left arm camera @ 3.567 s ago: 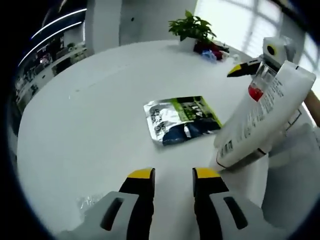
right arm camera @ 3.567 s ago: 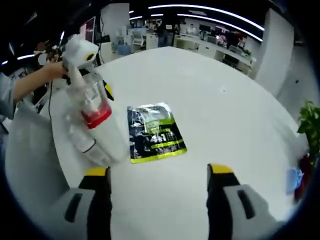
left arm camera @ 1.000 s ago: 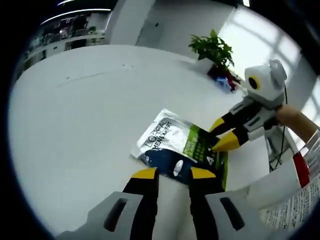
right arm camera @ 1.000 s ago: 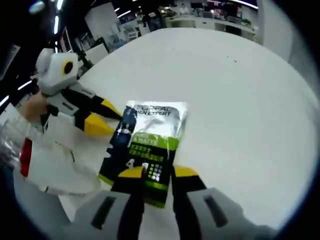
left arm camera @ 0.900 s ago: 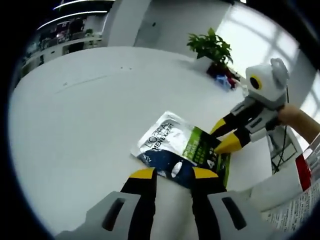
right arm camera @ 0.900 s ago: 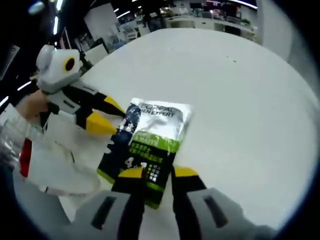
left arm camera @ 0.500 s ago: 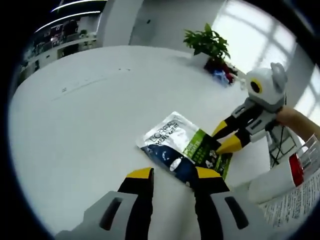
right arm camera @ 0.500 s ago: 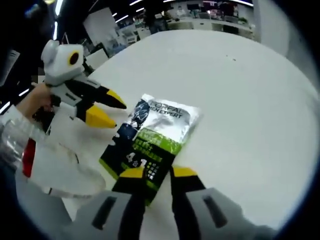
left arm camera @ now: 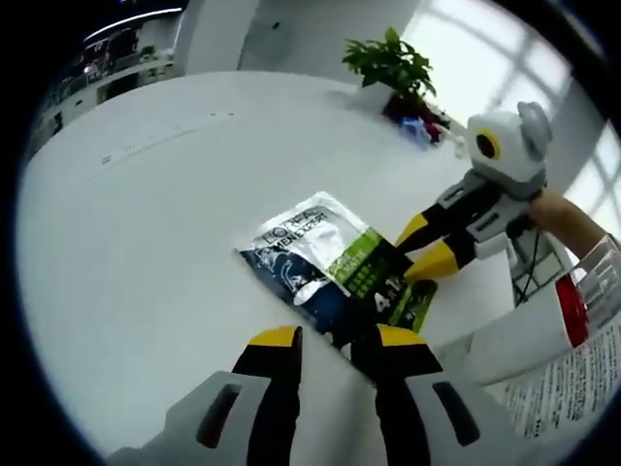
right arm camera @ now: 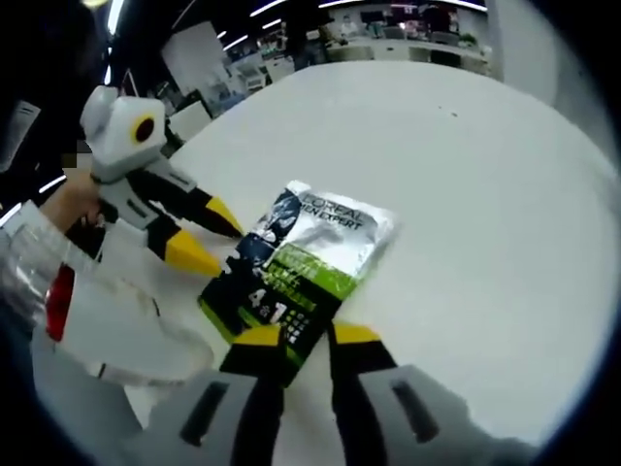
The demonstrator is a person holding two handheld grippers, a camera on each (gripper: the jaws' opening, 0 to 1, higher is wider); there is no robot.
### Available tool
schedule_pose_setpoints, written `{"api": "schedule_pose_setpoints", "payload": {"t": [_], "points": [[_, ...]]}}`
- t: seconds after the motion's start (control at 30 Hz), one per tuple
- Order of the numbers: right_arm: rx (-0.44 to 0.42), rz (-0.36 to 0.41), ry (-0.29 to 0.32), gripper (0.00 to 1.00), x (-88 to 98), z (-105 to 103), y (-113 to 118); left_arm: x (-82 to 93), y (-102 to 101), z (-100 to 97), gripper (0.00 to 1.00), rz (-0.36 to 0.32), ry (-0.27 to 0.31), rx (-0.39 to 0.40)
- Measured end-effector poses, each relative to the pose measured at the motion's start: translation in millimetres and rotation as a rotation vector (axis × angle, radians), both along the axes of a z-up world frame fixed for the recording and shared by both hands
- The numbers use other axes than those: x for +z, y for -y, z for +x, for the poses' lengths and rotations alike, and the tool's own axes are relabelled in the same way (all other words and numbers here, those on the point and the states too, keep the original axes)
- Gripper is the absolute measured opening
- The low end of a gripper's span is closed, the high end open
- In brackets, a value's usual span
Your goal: Arrange the skincare products in the storage area until every visible bottle or jar stands upright without overlapping.
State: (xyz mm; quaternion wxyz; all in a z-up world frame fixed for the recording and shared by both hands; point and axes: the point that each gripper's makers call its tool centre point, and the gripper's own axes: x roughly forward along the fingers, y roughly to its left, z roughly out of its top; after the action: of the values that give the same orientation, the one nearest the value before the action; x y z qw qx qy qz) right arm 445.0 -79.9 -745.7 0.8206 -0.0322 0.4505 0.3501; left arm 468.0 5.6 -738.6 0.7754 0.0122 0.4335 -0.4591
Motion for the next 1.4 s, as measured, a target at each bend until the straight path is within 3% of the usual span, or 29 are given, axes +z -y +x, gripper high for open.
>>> {"api": "schedule_pose_setpoints", "payload": {"t": [0.17,0.37,0.7,0.83,1.17,1.2,1.33,1.4], "points": [[-0.050,0.086,-0.028,0.15,-1.0,2.2,-2.8,-2.0,0.6,0.9,0.25,-0.020,-0.017,0.027],[-0.119,0.179,-0.063,0.12,-2.5,5.8,-1.8,-0.4,1.9,0.4,0.24,-0.100,-0.064,0.095],[-0.183,0.261,-0.090,0.09,-1.6,7.3,-6.0,0.5,2.8,-3.0,0.20,-0.170,-0.116,0.166],[-0.205,0.308,-0.099,0.09,-0.4,7.1,-13.1,-0.5,4.5,-2.2,0.18,-0.214,-0.160,0.213],[-0.192,0.316,-0.078,0.08,2.6,-0.3,-15.6,3.9,7.3,1.0,0.23,-0.241,-0.132,0.190],[-0.191,0.310,-0.075,0.08,2.6,-0.4,-14.7,5.8,6.4,2.2,0.20,-0.246,-0.130,0.195],[-0.204,0.326,-0.072,0.05,3.1,0.3,-11.9,33.1,13.3,5.2,0.05,-0.384,-0.165,0.185],[-0.215,0.347,-0.058,0.04,6.9,2.4,-15.0,42.8,15.9,9.9,0.05,-0.422,-0.160,0.166]]}}
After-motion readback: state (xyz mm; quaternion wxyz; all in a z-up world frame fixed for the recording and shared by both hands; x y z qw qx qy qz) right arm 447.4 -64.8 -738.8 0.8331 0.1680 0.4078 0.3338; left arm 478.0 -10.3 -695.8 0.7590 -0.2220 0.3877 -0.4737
